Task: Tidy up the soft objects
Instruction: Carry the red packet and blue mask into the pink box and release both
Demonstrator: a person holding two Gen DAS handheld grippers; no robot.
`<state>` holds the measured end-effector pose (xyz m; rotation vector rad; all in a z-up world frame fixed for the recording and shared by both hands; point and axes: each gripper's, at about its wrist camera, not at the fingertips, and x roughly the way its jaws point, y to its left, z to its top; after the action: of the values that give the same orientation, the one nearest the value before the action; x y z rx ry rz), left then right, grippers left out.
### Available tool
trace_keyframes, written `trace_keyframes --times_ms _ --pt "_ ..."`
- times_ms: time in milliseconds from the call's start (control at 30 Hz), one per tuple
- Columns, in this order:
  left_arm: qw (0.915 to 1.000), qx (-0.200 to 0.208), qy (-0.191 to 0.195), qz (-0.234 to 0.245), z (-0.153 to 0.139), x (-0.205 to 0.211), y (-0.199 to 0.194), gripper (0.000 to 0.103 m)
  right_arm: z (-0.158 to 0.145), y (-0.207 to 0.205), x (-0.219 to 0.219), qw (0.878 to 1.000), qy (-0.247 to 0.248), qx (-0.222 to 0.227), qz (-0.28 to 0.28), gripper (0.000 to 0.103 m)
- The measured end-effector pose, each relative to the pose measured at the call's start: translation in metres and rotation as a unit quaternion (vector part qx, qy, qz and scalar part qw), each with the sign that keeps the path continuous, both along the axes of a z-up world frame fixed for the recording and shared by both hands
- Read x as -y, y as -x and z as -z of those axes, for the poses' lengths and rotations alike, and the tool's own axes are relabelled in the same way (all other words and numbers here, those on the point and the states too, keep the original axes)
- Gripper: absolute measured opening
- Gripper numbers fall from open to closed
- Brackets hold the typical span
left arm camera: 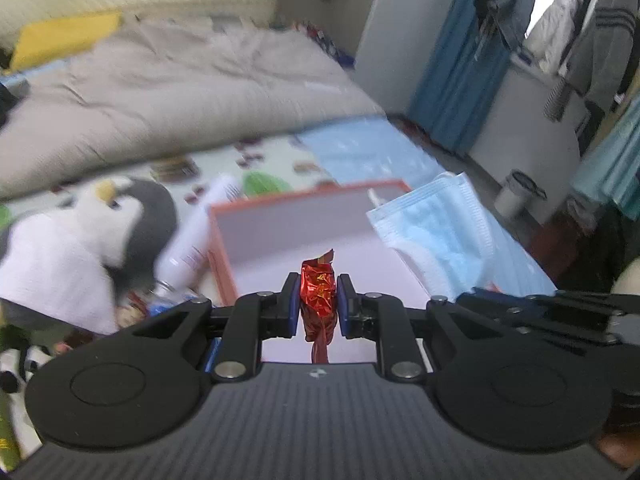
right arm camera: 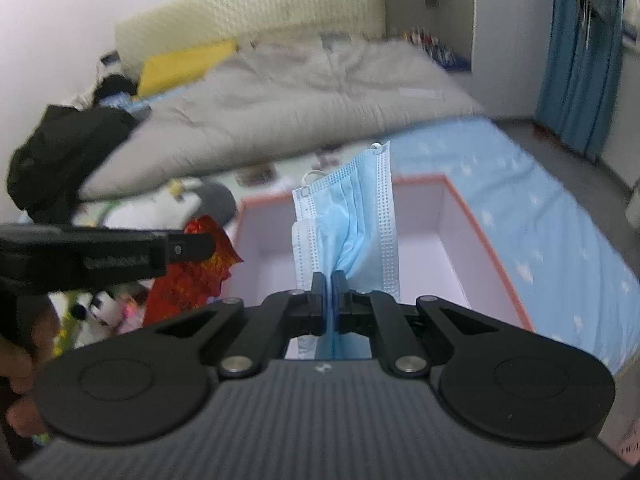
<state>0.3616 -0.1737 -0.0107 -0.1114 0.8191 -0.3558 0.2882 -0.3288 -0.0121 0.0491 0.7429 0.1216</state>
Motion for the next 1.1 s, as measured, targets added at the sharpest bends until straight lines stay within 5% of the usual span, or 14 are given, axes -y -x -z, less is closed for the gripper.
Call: trace_keyframes --times_ms 300,567,700,1100 --pt "0.9965 -0.070 -0.024 0.039 0.058 0.034 -0.027 0.022 0.074 -0.014 0.028 0.996 -0.006 -0.078 0.043 0.007" --pt "0.9957 -0.086 -0.022 0.024 0.067 0.025 -0.033 0.025 0.083 -0.015 0.033 0.995 -0.013 -0.087 0.039 0.013" --pt "0.9973 -0.064 -0.033 0.013 0.053 0.014 -0.027 0.041 0.073 -0.010 0.036 0.996 -0.021 -0.072 0.040 0.040" --pt "0.9977 0.051 -0.044 0.001 -0.014 -0.037 0.044 0.041 0.019 0.037 0.013 0.998 -0.027 0.046 0.016 0.040"
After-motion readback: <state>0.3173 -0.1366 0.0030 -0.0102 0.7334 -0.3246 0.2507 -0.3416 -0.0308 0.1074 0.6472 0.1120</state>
